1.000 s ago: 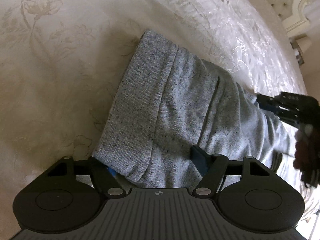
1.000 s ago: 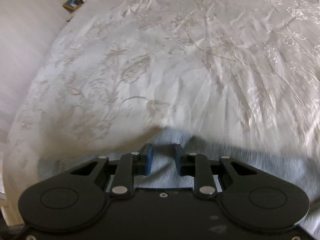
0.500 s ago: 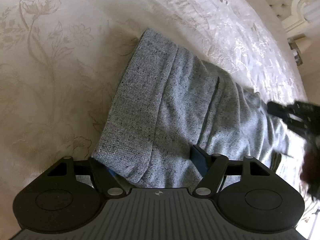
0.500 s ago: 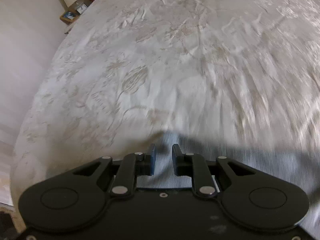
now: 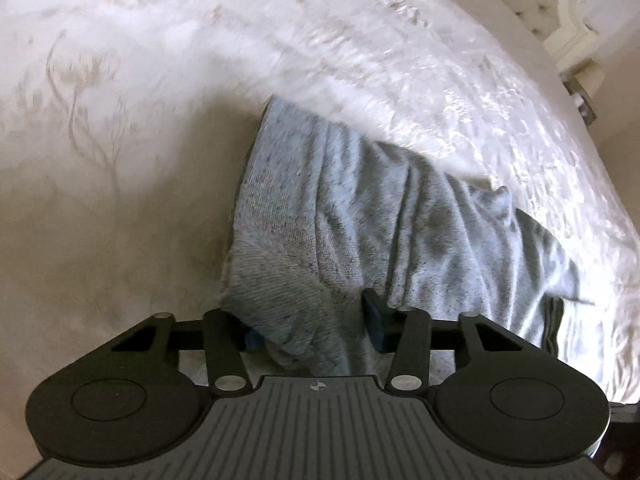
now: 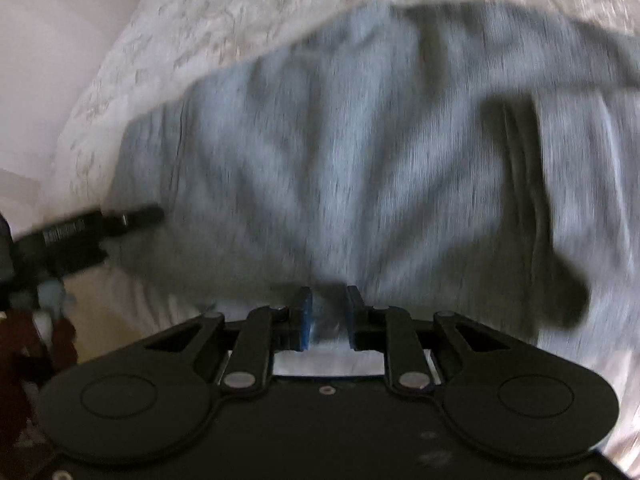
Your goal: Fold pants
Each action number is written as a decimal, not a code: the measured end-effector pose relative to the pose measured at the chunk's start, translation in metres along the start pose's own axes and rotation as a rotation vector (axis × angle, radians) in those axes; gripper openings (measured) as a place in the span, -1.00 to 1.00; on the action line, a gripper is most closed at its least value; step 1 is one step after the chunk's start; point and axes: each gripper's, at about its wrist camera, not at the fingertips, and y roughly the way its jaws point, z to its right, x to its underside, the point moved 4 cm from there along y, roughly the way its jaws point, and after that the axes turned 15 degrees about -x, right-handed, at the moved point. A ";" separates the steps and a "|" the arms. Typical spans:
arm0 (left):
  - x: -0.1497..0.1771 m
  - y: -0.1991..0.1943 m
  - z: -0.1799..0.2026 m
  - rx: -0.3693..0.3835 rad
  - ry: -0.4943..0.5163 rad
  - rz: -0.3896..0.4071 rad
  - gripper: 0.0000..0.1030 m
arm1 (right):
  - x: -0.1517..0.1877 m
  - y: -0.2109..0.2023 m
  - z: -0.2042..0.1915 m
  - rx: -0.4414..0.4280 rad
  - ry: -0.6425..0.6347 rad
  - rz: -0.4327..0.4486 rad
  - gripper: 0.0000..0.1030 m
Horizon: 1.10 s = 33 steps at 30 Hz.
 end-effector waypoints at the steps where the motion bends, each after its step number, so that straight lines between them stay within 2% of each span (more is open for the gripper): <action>1: -0.001 -0.005 0.003 -0.002 0.016 0.018 -0.19 | 0.004 0.000 0.000 0.001 0.002 0.003 -0.61; 5: -0.006 -0.031 0.021 0.009 0.070 0.101 -0.24 | 0.008 0.005 0.006 -0.001 0.019 -0.004 -0.66; 9: -0.011 -0.053 0.050 0.025 0.135 0.176 -0.24 | 0.005 0.015 0.009 0.000 -0.027 -0.039 -0.67; 14: -0.013 -0.067 0.096 0.061 0.204 0.235 -0.24 | -0.012 0.010 0.009 -0.057 -0.025 -0.029 -0.65; 19: -0.008 -0.043 0.136 0.094 0.244 0.223 -0.24 | -0.017 -0.026 0.024 -0.086 -0.001 0.041 -0.58; 22: -0.007 -0.017 0.149 0.095 0.255 0.167 -0.24 | -0.030 -0.048 0.034 -0.084 0.010 0.088 -0.57; 25: -0.005 -0.007 0.157 0.116 0.275 0.133 -0.24 | -0.043 -0.067 0.038 -0.069 0.009 0.136 -0.55; 30: 0.001 -0.002 0.175 0.180 0.365 0.085 -0.23 | -0.073 -0.089 0.040 -0.074 0.024 0.239 -0.40; 33: 0.020 0.004 0.179 0.179 0.441 0.052 -0.23 | -0.093 -0.087 0.032 -0.116 0.021 0.269 -0.27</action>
